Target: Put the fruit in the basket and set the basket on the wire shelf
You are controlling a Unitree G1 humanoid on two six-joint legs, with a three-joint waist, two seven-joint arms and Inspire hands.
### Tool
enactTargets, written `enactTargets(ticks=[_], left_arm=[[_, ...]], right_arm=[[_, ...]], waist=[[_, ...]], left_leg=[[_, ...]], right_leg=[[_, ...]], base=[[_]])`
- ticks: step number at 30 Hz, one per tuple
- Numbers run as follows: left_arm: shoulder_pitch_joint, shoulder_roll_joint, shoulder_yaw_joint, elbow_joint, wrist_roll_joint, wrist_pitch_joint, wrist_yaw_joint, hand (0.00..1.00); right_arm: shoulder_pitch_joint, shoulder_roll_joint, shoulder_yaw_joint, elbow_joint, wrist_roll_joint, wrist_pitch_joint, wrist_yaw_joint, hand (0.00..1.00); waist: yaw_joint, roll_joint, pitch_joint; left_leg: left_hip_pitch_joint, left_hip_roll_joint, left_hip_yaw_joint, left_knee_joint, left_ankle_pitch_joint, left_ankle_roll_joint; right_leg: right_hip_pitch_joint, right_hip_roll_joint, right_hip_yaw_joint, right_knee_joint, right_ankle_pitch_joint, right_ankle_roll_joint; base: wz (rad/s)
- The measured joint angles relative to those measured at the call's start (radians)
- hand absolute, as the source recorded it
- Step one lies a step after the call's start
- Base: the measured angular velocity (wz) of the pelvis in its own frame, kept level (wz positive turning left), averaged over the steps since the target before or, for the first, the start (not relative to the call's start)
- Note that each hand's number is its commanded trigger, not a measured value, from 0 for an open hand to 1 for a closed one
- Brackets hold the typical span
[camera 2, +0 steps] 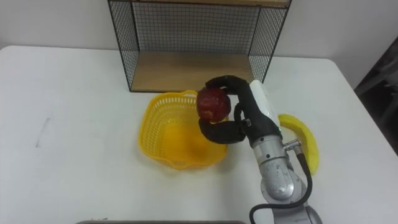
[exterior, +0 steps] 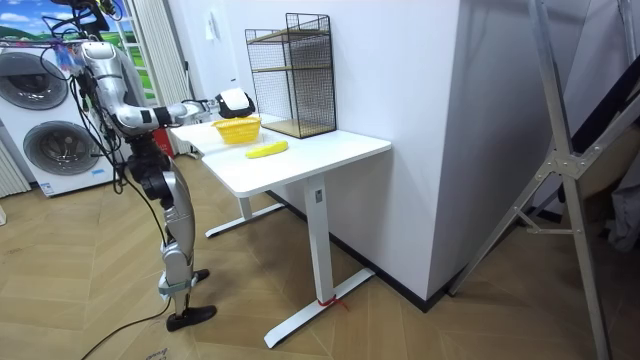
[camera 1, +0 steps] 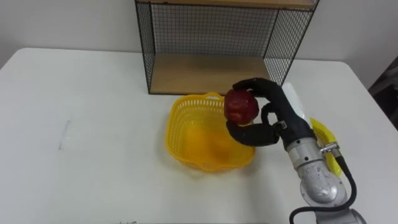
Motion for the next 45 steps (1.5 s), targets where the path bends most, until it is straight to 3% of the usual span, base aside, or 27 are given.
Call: enactTargets(ticks=[24, 32, 39, 45], left_arm=[[0.001, 0.0, -0.001, 0.021, 0.0, 0.002, 0.002, 0.0], [0.0, 0.0, -0.002, 0.029, 0.0, 0.002, 0.003, 0.0], [0.016, 0.002, 0.002, 0.028, -0.005, 0.003, 0.003, 0.0], [0.039, 0.0, 0.015, 0.027, -0.001, 0.0, 0.003, 0.0]], right_arm=[[0.007, 0.003, 0.008, 0.038, 0.019, 0.004, 0.019, 0.0], [0.017, 0.003, 0.004, 0.076, 0.073, 0.004, -0.003, 0.0], [0.017, -0.014, -0.1, 0.091, 0.259, 0.002, -0.114, 0.0], [0.017, -0.039, -0.217, 0.092, 0.323, 0.001, -0.222, 0.0]], waist=[[-0.003, 0.009, -0.0001], [-0.021, 0.009, 0.0004], [-0.054, 0.018, 0.0011], [-0.07, 0.002, 0.0009]], left_leg=[[-0.002, 0.0, -0.007, -0.001, 0.0, 0.0], [0.002, 0.0, -0.006, 0.0, 0.0, 0.0], [0.019, -0.001, -0.007, -0.001, 0.0, 0.0], [0.017, -0.001, 0.0, -0.002, 0.0, 0.0]], right_leg=[[0.003, 0.0, -0.01, 0.001, 0.0, -0.001], [0.009, -0.001, -0.012, -0.001, 0.0, -0.001], [0.016, -0.001, -0.009, 0.0, 0.0, 0.0], [0.009, -0.002, -0.006, -0.002, -0.001, 0.0]], base=[[0.01], [0.0], [-0.01], [-0.01]])
